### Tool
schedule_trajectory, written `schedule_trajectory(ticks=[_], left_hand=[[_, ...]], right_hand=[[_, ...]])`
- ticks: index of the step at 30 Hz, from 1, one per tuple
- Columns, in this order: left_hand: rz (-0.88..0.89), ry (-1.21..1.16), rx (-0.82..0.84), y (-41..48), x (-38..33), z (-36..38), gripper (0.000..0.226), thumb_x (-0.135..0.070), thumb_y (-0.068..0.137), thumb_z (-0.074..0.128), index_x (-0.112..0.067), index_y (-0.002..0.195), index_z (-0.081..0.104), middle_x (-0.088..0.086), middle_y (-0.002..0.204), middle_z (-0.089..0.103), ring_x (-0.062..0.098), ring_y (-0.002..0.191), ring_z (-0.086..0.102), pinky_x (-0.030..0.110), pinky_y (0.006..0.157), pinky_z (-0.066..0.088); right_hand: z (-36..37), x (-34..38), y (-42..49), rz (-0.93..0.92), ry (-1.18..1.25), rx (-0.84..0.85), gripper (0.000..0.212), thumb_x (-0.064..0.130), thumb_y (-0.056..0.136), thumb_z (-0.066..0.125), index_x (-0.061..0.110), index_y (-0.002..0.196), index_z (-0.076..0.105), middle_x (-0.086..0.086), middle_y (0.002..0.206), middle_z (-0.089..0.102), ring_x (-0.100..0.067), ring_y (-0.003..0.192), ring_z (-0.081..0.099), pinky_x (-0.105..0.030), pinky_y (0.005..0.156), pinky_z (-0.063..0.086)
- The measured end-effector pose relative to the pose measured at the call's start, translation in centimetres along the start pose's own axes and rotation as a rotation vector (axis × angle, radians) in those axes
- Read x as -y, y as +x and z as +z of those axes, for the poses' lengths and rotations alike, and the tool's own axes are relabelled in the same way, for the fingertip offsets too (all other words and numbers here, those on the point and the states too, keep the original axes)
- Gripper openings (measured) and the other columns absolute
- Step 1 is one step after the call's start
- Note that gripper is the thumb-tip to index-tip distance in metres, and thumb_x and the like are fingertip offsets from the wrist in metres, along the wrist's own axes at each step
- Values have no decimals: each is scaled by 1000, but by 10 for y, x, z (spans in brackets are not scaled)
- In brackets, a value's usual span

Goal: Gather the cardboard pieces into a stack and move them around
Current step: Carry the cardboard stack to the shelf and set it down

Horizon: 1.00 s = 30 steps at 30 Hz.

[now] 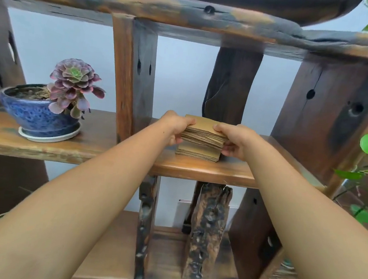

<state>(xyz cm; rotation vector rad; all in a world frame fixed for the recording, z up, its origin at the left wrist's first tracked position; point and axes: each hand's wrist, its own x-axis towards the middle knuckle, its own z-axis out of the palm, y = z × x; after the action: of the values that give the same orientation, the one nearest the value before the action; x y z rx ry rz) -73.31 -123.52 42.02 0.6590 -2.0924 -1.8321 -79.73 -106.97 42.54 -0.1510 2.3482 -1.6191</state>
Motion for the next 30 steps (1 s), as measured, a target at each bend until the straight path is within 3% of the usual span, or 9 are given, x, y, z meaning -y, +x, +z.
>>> schedule_trajectory(ticks=[4,9,11,14,18,20,23,27,30], left_hand=[[-48,29,23,3,9,2,40,-33,90,71,-11,121,58,9,110,71,19,97,67,28,63,52],[-11,160,-40,8,19,4,41,-40,88,71,-14,117,58,7,102,68,18,91,66,29,68,57],[-60,190,-20,7,15,1,42,-39,88,72,-15,118,56,8,108,66,21,98,64,32,70,57],[-146,313,47,3,0,-5,44,-38,88,72,-15,119,51,13,119,61,28,106,63,37,60,56],[-134,508,67,-1,-12,-7,46,-42,91,67,-15,121,45,17,121,57,32,97,67,41,58,62],[-128,507,56,-1,-13,-7,50,-43,92,63,-15,129,44,17,120,54,33,99,67,43,64,64],[-194,417,94,-2,-16,-10,72,-55,90,60,-18,146,35,23,129,53,37,105,66,44,61,63],[-240,492,164,-1,-23,-6,73,-50,94,61,-10,149,35,24,130,55,40,112,65,43,78,63],[-274,476,197,-1,-24,-4,69,-40,95,64,-9,149,35,22,125,53,38,109,63,43,78,62]], right_hand=[[1,-7,3,28,-42,9,40,40,85,71,12,112,63,-9,97,72,-22,83,68,-33,70,56],[7,-16,3,59,-98,4,31,45,86,68,16,91,61,-6,86,68,-19,75,64,-31,61,53],[7,-12,3,66,-150,2,33,47,86,67,16,94,60,-7,89,68,-20,78,66,-32,59,55],[5,-2,3,100,-266,22,42,52,85,67,14,103,61,-12,98,70,-23,82,70,-35,62,60],[-3,7,3,86,-363,54,53,55,83,70,7,105,65,-17,94,76,-28,77,77,-41,74,65],[-8,8,1,72,-350,48,62,59,82,68,1,103,65,-21,95,76,-31,78,78,-45,77,64],[-9,10,1,76,-357,43,64,57,86,63,-5,103,63,-25,97,75,-34,82,77,-45,80,64],[-5,13,-2,139,-308,108,53,49,91,63,-2,103,61,-24,97,75,-31,76,76,-37,65,65],[-2,12,0,161,-298,78,47,46,90,66,1,102,63,-21,90,75,-28,69,75,-34,58,64]])
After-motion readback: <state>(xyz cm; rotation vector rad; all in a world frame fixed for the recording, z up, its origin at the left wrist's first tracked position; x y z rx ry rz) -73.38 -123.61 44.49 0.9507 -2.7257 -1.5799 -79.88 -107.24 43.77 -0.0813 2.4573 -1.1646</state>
